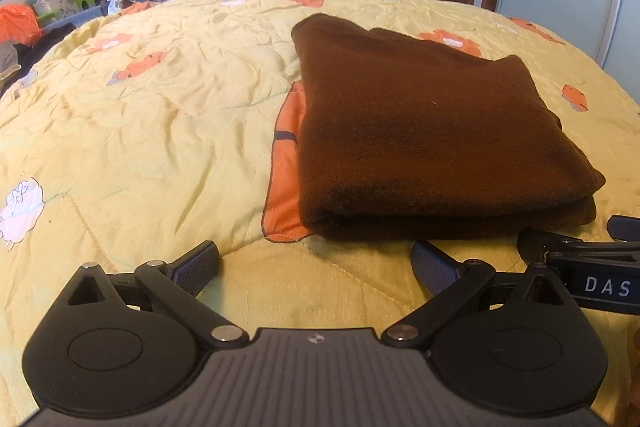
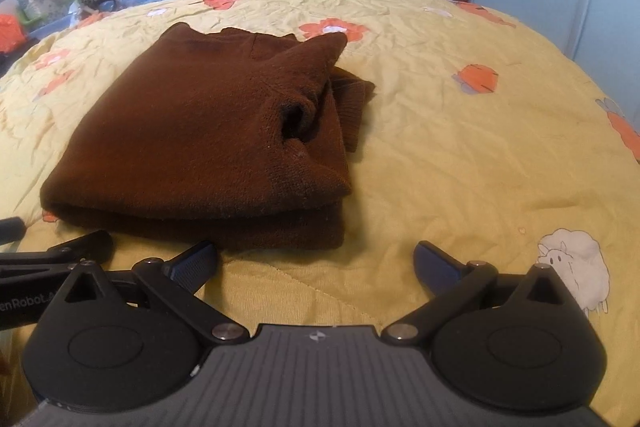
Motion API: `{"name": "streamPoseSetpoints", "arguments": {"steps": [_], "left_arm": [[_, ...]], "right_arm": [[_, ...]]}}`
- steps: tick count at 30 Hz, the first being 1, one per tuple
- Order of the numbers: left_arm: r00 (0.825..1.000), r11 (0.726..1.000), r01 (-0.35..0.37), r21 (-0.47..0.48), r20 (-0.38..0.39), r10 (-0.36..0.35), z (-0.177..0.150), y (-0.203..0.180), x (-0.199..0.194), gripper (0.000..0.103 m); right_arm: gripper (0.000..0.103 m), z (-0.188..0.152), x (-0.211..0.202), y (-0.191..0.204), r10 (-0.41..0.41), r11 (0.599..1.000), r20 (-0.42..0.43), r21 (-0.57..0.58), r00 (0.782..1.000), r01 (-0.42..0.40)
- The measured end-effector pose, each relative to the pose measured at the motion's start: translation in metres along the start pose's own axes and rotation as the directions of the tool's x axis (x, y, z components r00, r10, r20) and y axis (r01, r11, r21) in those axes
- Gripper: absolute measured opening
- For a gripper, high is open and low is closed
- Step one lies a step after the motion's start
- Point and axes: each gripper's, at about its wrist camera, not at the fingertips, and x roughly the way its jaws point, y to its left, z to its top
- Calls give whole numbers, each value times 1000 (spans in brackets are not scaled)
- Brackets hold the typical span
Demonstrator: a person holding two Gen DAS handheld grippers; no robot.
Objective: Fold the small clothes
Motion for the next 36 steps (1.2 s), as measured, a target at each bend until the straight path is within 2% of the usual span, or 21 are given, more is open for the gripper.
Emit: {"name": "streamPoseSetpoints", "arguments": {"steps": [3, 36], "left_arm": [[1000, 1000, 6, 4, -28, -6, 4, 0, 2, 103], [999, 1000, 4, 3, -40, -4, 5, -1, 2, 103]], "right_arm": [[103, -1, 0, 1, -10, 1000, 8, 5, 1000, 10], [103, 3, 2, 1, -11, 1000, -24, 2, 1000, 11]]}}
